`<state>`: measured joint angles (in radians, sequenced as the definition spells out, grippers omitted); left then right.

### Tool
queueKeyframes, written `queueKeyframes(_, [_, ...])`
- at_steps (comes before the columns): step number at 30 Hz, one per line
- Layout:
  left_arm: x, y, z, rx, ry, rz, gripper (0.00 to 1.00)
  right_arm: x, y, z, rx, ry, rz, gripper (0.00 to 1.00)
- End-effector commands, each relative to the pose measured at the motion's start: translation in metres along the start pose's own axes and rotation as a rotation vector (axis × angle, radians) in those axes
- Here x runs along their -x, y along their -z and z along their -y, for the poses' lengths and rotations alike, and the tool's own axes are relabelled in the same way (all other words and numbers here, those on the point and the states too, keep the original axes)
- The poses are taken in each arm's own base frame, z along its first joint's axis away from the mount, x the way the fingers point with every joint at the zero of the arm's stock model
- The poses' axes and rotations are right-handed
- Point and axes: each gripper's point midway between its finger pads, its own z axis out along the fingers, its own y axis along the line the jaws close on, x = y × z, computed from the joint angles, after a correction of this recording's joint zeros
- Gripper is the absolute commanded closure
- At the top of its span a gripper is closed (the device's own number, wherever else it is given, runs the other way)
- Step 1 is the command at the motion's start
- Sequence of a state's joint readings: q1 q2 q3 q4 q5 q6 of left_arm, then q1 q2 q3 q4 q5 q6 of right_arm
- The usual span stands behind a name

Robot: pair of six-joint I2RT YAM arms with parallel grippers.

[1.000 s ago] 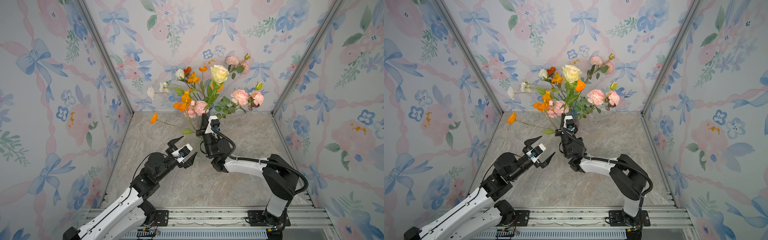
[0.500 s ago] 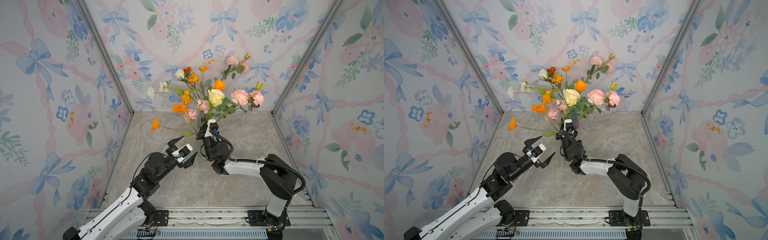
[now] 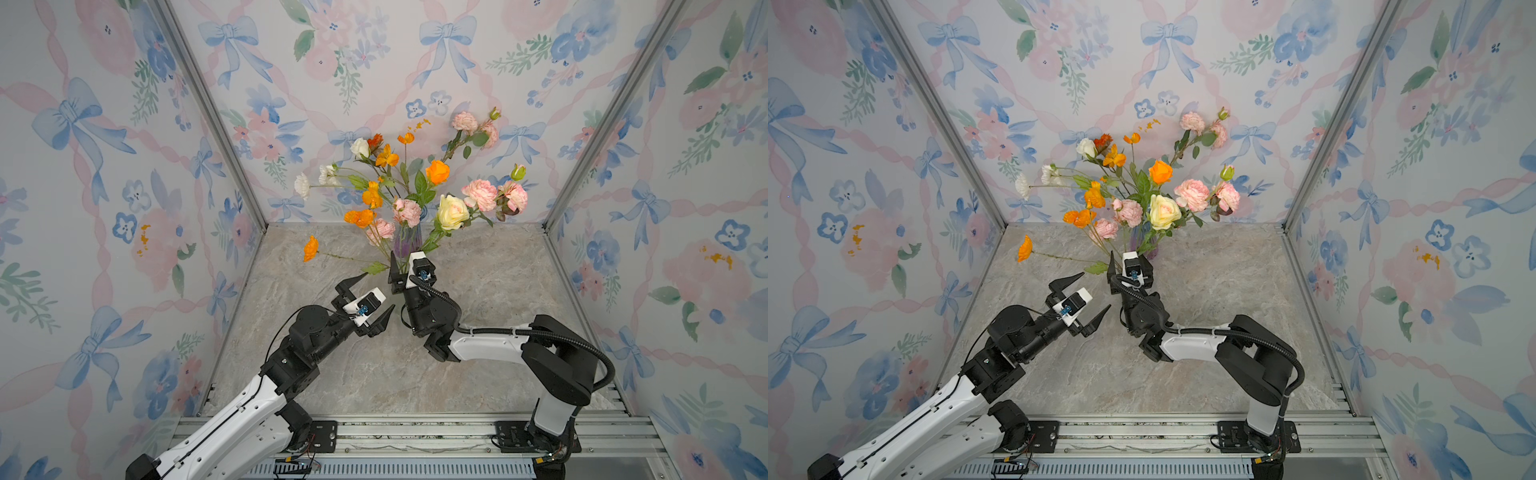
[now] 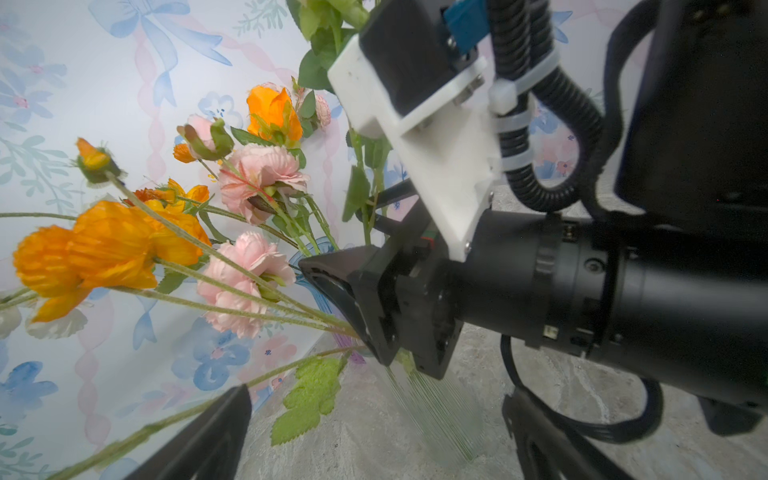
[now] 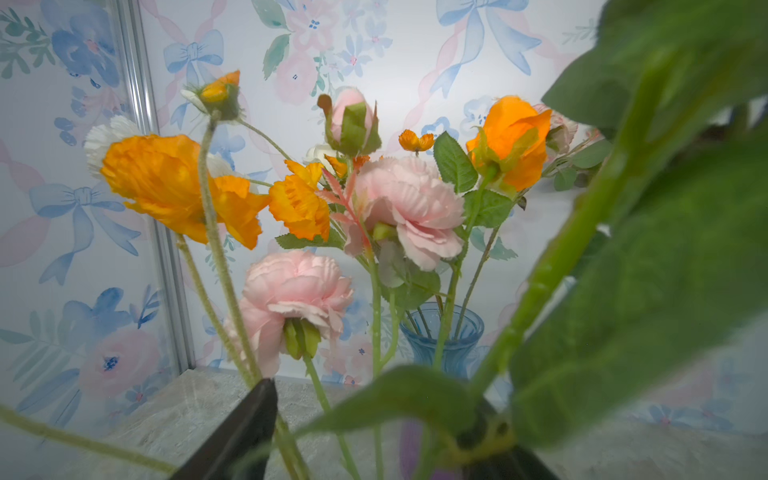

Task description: Arrange the flowers into the vase

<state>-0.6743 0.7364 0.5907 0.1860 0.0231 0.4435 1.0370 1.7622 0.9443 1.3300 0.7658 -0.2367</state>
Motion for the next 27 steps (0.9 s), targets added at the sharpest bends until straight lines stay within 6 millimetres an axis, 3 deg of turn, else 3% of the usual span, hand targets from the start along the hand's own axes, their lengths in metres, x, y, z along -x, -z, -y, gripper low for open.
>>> queueKeyframes(1, [0.001,0.001,-0.001,0.002,0.013,0.011,0.02,0.032,0.020,0.009,-0.029,-0.032,0.051,0.12])
queueKeyframes(5, [0.000,-0.001,-0.001,0.001,0.015,0.005,0.02,0.044,0.035,0.009,-0.018,-0.014,0.053,0.00])
queueKeyframes(12, [-0.001,0.001,-0.004,0.023,0.013,0.001,0.02,0.054,0.063,-0.008,-0.006,0.165,0.010,0.03])
queueKeyframes(17, [0.001,0.001,-0.002,0.008,0.016,0.013,0.02,0.049,0.086,0.016,-0.064,0.154,-0.053,0.03])
queueKeyframes(20, [0.003,0.001,0.000,-0.004,0.020,0.020,0.02,0.029,0.091,0.028,-0.051,0.169,-0.160,0.03])
queueKeyframes(27, [0.005,0.000,0.004,-0.028,0.024,0.027,0.02,-0.041,0.075,0.059,0.110,0.045,-0.517,0.03])
